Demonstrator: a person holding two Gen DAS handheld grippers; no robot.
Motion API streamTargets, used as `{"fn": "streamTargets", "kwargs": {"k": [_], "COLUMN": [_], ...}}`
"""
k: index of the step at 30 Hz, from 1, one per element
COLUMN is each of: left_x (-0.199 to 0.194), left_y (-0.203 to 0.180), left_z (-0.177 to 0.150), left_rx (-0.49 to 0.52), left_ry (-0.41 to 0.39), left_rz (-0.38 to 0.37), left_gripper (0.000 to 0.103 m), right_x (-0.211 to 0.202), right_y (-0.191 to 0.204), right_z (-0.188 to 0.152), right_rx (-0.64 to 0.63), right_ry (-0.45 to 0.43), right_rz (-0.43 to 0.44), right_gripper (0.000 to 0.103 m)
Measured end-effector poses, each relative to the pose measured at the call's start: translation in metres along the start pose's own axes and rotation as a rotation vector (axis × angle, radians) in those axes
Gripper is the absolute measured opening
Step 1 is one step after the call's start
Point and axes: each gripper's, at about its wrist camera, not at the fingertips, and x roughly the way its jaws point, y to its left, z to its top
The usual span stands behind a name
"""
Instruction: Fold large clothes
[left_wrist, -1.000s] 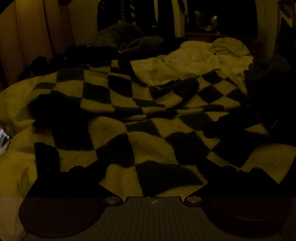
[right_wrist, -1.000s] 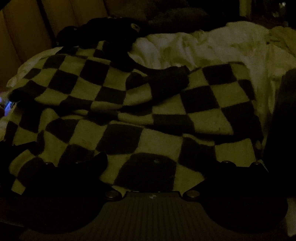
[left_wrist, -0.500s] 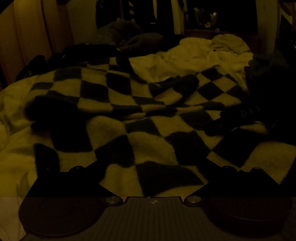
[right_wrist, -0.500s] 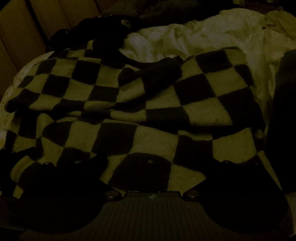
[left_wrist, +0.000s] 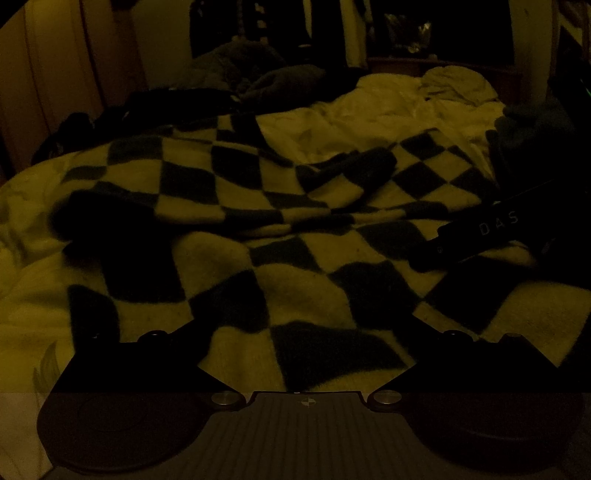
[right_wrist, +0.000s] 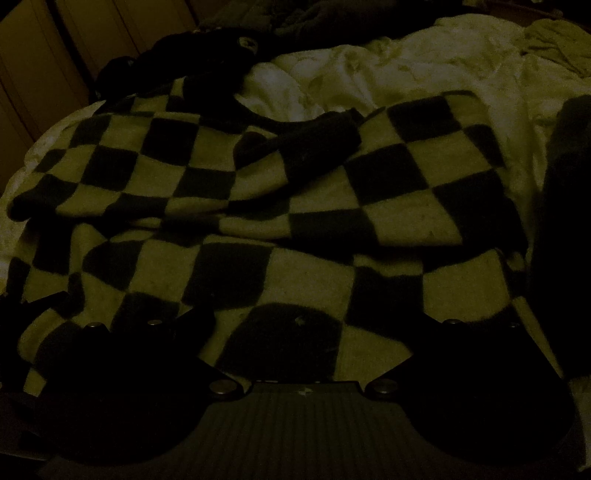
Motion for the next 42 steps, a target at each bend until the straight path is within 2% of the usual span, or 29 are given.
{"fn": "streamTargets", "kwargs": {"k": [35, 42], "left_x": [-0.0004, 0.0017], "left_y": [-0.0015, -0.0050], "left_z": [-0.0006, 0.0005], "left_rx": [0.008, 0.038], "left_ry": [0.002, 0.008], "left_rz": [0.004, 0.020], "left_gripper": [0.103, 0.103], "right_x": [0.0019, 0.0018], "right_y": [-0.0042, -0.0050], "right_z": [-0.0002, -0.0012], "right_rx": [0.021, 0.024], "right_ry": [0.003, -0.002], "right_rz": [0.006, 0.008], "right_gripper": [0.103, 0.103]}}
